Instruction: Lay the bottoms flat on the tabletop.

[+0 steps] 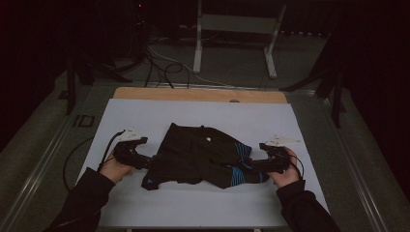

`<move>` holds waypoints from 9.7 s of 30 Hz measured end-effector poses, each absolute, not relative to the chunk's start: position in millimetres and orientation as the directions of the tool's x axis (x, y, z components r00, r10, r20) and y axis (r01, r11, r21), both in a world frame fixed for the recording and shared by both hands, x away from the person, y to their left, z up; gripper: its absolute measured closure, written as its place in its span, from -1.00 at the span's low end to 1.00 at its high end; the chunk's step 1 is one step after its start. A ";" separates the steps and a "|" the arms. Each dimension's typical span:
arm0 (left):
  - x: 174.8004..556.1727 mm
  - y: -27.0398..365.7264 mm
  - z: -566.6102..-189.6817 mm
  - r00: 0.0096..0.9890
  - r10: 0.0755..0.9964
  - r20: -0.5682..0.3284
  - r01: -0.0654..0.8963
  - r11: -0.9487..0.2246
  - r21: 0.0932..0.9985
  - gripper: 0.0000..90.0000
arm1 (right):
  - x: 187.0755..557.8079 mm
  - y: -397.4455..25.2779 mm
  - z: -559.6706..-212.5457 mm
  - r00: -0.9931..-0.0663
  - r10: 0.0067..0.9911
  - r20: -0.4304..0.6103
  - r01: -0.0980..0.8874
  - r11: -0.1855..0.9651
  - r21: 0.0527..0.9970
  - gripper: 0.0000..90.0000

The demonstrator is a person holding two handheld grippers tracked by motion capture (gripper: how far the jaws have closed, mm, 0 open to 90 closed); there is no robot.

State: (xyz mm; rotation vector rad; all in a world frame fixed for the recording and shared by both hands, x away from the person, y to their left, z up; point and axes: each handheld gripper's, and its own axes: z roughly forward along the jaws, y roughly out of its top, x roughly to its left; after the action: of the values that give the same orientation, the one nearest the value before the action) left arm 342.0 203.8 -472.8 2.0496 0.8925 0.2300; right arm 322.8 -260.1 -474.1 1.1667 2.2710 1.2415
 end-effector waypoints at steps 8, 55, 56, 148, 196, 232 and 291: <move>359.1 189.0 -490.5 0.700 0.690 -0.186 0.583 -0.401 0.706 -0.87 | 324.3 -247.2 -485.9 -0.607 0.785 0.120 0.549 0.306 0.778 -0.50; 378.2 188.8 -511.8 0.628 0.764 -0.151 0.648 -0.406 0.644 0.24 | 309.9 -237.4 -503.8 -0.624 0.781 0.028 0.611 0.465 0.641 0.96; 379.4 188.1 -514.7 0.631 0.761 -0.150 0.646 -0.408 0.645 0.19 | 309.9 -237.7 -503.4 -0.627 0.779 0.027 0.608 0.467 0.643 0.96; 378.1 193.1 -482.3 0.667 0.716 -0.206 0.614 -0.372 0.696 -0.64 | 342.0 -265.0 -472.6 -0.582 0.804 0.120 0.544 0.275 0.793 -0.73; 417.7 176.9 -465.8 0.657 0.716 -0.235 0.527 -0.214 0.822 0.83 | 391.9 -247.7 -468.2 -0.457 0.887 0.067 0.554 0.225 0.801 0.86; 472.7 153.1 -485.5 0.571 0.796 -0.199 0.553 -0.195 0.810 0.81 | 466.1 -240.7 -473.7 -0.296 0.951 0.083 0.608 0.120 0.785 0.85; 362.8 173.6 -441.7 0.779 0.591 -0.208 0.450 -0.297 0.842 -0.75 | 367.6 -251.3 -447.3 -0.571 0.805 0.164 0.507 0.188 0.841 -0.66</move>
State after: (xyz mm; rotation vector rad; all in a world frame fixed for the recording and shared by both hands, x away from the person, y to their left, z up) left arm 362.8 173.6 -441.7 1.9433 0.7864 0.1718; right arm 367.6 -251.3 -447.3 1.2425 2.1538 1.3308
